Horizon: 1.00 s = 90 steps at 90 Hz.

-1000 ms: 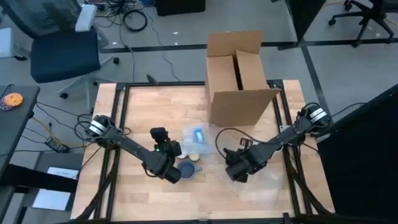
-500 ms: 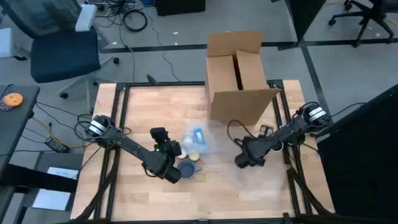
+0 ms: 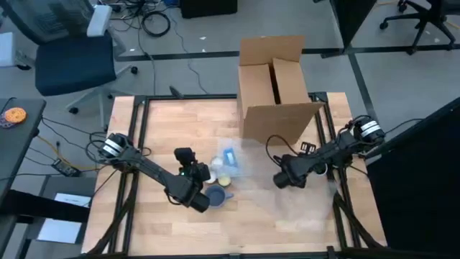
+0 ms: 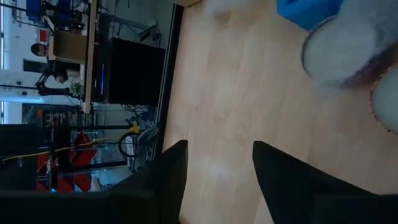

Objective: Wrap mug
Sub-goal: Wrap the purple mug with the transparent bubble wrap

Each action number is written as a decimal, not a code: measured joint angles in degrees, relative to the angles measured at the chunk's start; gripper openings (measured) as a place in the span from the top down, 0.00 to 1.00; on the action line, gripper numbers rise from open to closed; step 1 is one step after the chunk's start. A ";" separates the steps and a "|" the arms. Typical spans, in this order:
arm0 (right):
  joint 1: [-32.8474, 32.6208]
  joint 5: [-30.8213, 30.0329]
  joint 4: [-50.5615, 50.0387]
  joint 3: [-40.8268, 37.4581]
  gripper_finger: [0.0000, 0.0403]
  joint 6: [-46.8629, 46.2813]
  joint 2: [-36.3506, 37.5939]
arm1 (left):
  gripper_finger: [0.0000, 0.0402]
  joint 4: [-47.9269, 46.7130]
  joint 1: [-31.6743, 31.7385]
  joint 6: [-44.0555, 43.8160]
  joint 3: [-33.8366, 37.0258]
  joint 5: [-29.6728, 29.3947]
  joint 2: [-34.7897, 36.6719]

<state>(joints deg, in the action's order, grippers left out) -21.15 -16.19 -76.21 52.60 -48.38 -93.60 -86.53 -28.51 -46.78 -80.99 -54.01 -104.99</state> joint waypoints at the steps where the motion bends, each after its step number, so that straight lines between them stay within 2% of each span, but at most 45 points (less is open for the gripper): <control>1: 0.01 0.26 0.43 0.17 0.82 -0.01 0.00 | 0.58 0.01 0.00 0.00 0.00 -0.15 0.00; 16: -0.85 0.80 3.80 4.42 0.82 -0.22 0.00 | 0.58 1.82 0.00 0.04 0.00 -6.49 0.00; 29: -2.42 0.73 4.23 9.34 0.82 -1.65 0.00 | 0.58 2.72 0.38 0.02 0.00 -5.97 0.00; 51: -6.71 -2.07 11.46 12.02 0.82 -3.21 0.00 | 0.58 -0.67 -0.67 -0.25 -3.10 4.19 -0.02; 64: -8.76 -2.10 23.15 12.02 0.82 -2.51 0.00 | 0.58 -3.54 -3.17 -0.11 -7.00 11.55 -0.02; 76: -10.50 -2.16 33.54 12.02 0.82 1.95 0.00 | 0.58 -3.15 -6.79 4.54 -10.34 21.08 -0.05; 90: -11.86 -5.23 37.52 12.02 0.82 3.96 0.00 | 0.58 -3.45 -11.06 4.85 -16.15 24.56 0.40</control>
<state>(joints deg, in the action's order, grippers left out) -33.02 -21.42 -38.70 64.62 -44.42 -93.60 -89.98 -39.57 -41.93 -97.14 -29.46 -104.58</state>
